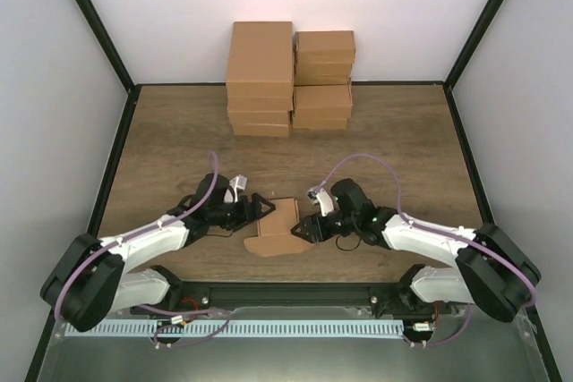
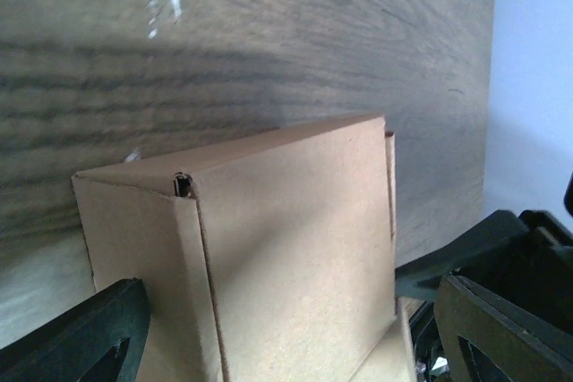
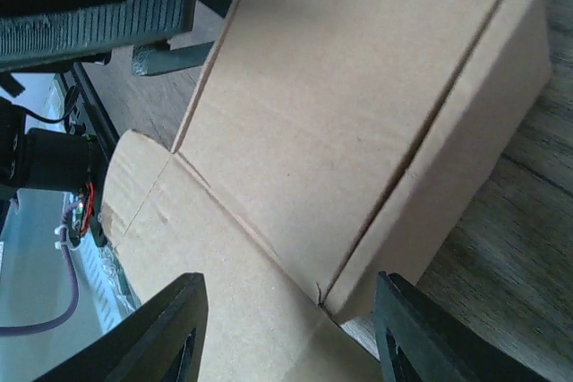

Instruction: Fold the paper box

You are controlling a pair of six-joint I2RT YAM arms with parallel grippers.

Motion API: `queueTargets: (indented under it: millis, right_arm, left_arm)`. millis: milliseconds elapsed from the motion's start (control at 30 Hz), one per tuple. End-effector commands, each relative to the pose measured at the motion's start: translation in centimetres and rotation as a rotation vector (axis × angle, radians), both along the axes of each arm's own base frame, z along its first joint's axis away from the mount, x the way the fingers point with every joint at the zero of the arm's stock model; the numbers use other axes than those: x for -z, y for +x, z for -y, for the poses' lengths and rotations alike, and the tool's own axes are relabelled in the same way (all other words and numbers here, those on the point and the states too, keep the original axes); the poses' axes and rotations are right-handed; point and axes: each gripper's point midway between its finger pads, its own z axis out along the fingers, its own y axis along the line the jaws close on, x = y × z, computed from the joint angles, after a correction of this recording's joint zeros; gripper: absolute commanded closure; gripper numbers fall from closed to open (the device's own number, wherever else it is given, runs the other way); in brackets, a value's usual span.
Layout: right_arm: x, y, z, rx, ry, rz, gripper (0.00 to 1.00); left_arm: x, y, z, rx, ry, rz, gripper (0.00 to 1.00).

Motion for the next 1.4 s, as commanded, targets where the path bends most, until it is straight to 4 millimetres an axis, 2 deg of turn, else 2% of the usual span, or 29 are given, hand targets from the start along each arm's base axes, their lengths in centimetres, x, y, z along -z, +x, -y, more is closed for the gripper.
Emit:
queueTargets:
  millis: [0, 133, 300, 433, 533, 700, 867, 967, 1167, 1367]
  right_arm:
    - [-1.0, 0.0, 0.3, 0.034, 0.013, 0.014, 0.45]
    - [-1.2, 2.3, 2.1, 0.116, -0.039, 0.048, 0.38]
    - [-3.4, 6.3, 3.9, 0.201, -0.052, 0.149, 0.32]
    - [-4.0, 8.7, 3.4, 0.194, -0.065, 0.187, 0.30]
    - [-3.9, 10.1, 2.7, 0.175, -0.056, 0.196, 0.30]
    - [-3.5, 12.1, 1.7, 0.132, -0.011, 0.172, 0.30]
    - [-2.3, 12.5, 0.2, 0.066, 0.032, 0.120, 0.31]
    - [-1.5, 12.6, 0.1, 0.053, 0.044, 0.095, 0.31]
    - [-0.3, 12.0, -0.3, 0.003, 0.081, 0.027, 0.32]
    - [0.3, 10.9, -0.4, -0.023, 0.111, -0.004, 0.33]
  left_arm:
    - [-2.9, 2.3, 2.2, 0.050, -0.061, 0.113, 0.10]
    - [-3.0, 3.0, 3.2, 0.078, -0.071, 0.110, 0.11]
    - [-3.2, 3.9, 3.5, 0.091, -0.042, 0.138, 0.11]
    - [-3.6, 4.7, 3.4, 0.100, 0.004, 0.178, 0.11]
    - [-4.8, 5.2, 2.1, 0.077, 0.087, 0.245, 0.11]
    - [-6.3, 4.1, 0.2, 0.083, 0.163, 0.301, 0.07]
    - [-6.2, 1.9, -0.1, 0.124, 0.131, 0.265, 0.07]
    - [-6.5, 1.0, -0.3, 0.136, 0.105, 0.274, 0.06]
    - [-7.7, 0.5, -0.5, 0.149, 0.086, 0.332, 0.04]
    - [-7.9, 0.5, 0.0, 0.172, 0.074, 0.330, 0.04]
